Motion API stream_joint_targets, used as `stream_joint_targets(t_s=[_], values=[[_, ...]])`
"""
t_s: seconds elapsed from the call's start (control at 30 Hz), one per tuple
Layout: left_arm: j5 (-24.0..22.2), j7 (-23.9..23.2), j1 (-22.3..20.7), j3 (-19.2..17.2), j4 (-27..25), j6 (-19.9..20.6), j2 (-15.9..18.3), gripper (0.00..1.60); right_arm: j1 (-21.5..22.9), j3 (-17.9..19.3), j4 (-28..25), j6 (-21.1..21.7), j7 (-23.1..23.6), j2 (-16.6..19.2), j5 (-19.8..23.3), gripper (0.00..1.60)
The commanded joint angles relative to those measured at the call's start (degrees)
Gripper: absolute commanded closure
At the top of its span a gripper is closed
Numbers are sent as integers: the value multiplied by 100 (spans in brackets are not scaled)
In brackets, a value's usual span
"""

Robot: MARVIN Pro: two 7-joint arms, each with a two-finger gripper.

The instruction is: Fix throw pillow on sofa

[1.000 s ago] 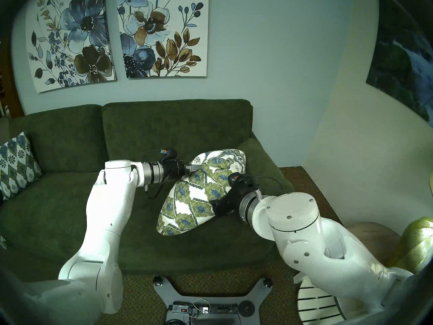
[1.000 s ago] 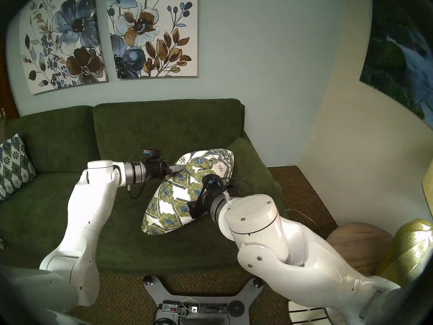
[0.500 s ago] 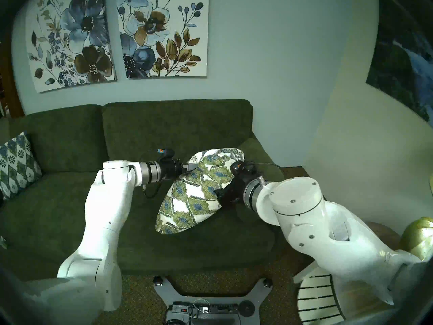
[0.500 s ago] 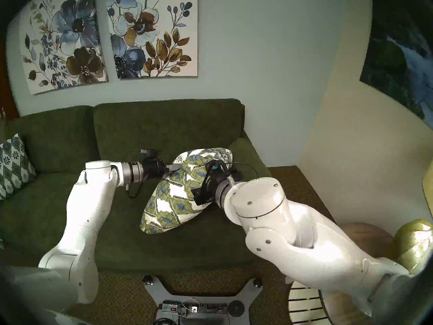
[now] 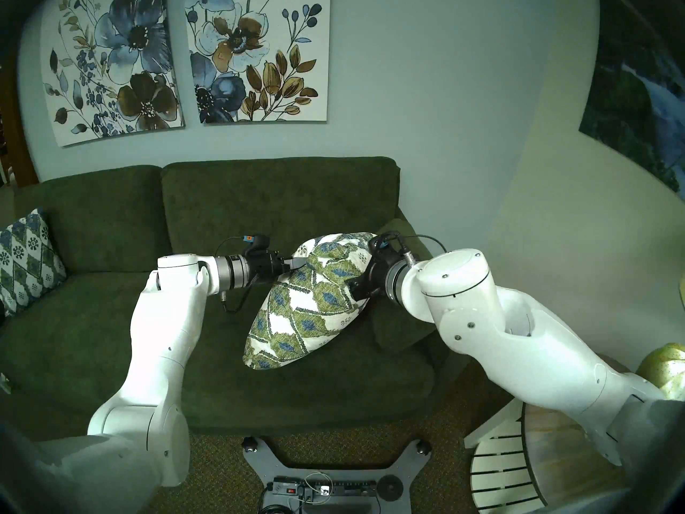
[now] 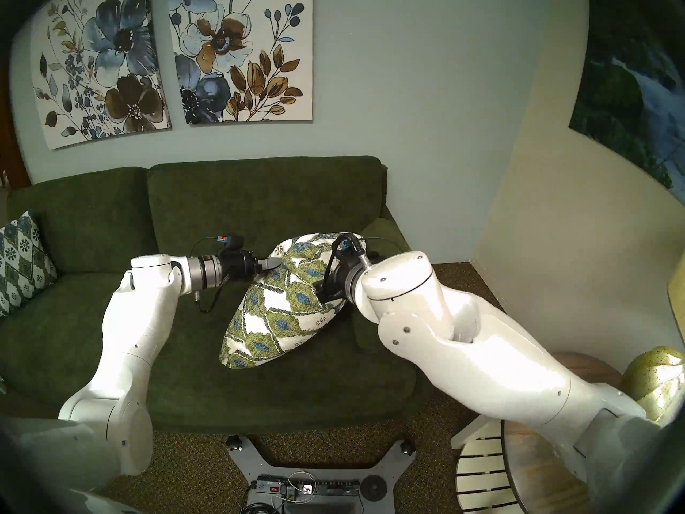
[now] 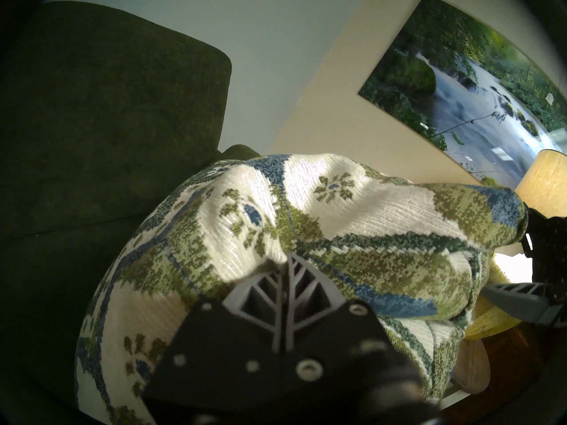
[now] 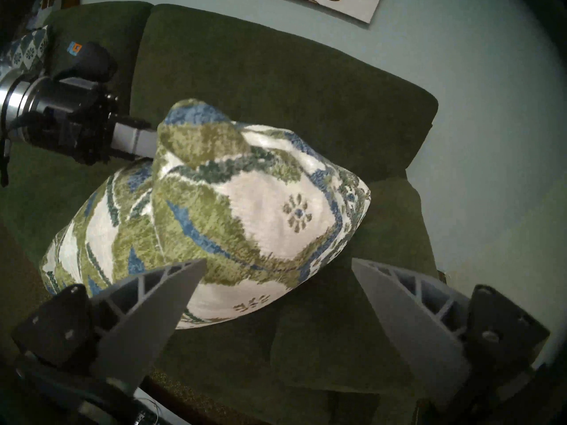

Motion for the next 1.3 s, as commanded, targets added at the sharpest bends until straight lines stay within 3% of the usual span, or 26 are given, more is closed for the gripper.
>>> stream_joint_targets(t_s=[0.0,0.37,0.7,0.77,0.8,0.83,0.93,1.13,1.27], values=[[-11,-27,-157,-46,216,-20,95,160,651,-31,154,-11,88,-111,135,0],[-37,-139,-292,-31,459,-93,152,160,1270,-274,828,-11,387,-416,296,0],[-12,-215,-367,37,621,-191,191,160,1824,-806,1250,-11,1089,-566,399,0],[-11,-232,-376,53,646,-214,200,160,2084,-1073,1221,-11,1240,-463,521,0],[-13,-241,-374,58,649,-221,203,160,1912,-954,1132,-11,1282,-490,436,0],[-17,-256,-367,65,649,-233,205,160,2155,-1182,1094,-11,1363,-359,574,0],[-28,-301,-322,78,603,-246,208,160,2235,-1307,825,-11,1536,-141,661,0],[-51,-369,-214,71,446,-244,215,160,2494,-1591,277,-11,1686,349,856,0],[-72,-366,-111,41,292,-210,201,160,2733,-1836,213,-11,1719,478,1007,0]])
